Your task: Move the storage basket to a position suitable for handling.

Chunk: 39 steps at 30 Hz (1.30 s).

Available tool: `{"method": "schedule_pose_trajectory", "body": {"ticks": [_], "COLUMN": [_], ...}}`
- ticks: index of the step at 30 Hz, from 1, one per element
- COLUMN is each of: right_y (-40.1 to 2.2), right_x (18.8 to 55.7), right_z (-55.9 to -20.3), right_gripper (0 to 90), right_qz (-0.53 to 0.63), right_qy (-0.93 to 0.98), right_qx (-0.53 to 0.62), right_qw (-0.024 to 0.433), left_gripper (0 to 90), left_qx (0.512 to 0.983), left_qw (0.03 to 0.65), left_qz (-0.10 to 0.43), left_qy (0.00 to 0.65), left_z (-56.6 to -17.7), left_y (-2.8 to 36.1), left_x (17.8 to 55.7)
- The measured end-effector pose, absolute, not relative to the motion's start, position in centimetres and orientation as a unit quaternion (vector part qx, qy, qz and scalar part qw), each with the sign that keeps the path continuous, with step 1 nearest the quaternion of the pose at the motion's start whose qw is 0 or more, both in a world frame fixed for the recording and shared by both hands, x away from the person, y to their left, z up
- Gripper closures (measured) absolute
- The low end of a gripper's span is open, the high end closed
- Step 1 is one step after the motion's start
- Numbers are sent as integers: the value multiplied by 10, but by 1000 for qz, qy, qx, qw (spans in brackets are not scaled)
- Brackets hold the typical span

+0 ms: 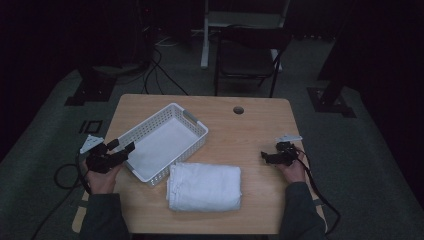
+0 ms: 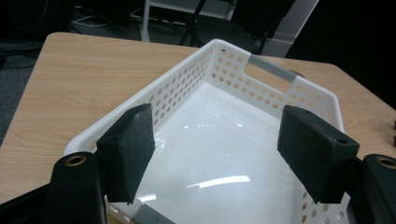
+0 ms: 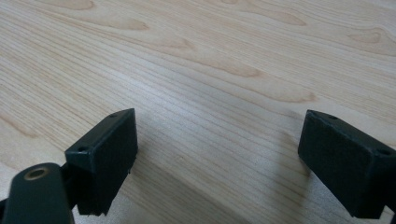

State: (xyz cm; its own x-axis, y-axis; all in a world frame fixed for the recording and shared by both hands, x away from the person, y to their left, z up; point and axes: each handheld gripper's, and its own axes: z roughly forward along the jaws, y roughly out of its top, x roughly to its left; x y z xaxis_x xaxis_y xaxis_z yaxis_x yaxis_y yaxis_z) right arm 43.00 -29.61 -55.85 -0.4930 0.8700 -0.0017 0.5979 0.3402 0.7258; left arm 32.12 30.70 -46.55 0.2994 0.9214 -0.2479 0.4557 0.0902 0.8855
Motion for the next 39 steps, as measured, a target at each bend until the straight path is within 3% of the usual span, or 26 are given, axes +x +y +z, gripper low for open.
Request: {"method": "schedule_pose_trajectory", "body": {"ticks": [18,30,39], "right_y": [-295,-295,-295], "right_x": [427,426,426], "right_z": [-559,-558,-558], "right_gripper": [120,136,138], "right_qz": [343,344,343], "right_qy": [797,796,795], "right_qx": [456,457,459], "right_qw": [198,199,199], "left_gripper": [278,384,385], "left_qx": [630,635,638], "left_qw": [433,372,337], "left_qz": [261,276,289], "left_qy": [589,619,629], "left_z": [-473,-482,-486], "left_y": [309,306,304], "left_x": [323,327,328]}}
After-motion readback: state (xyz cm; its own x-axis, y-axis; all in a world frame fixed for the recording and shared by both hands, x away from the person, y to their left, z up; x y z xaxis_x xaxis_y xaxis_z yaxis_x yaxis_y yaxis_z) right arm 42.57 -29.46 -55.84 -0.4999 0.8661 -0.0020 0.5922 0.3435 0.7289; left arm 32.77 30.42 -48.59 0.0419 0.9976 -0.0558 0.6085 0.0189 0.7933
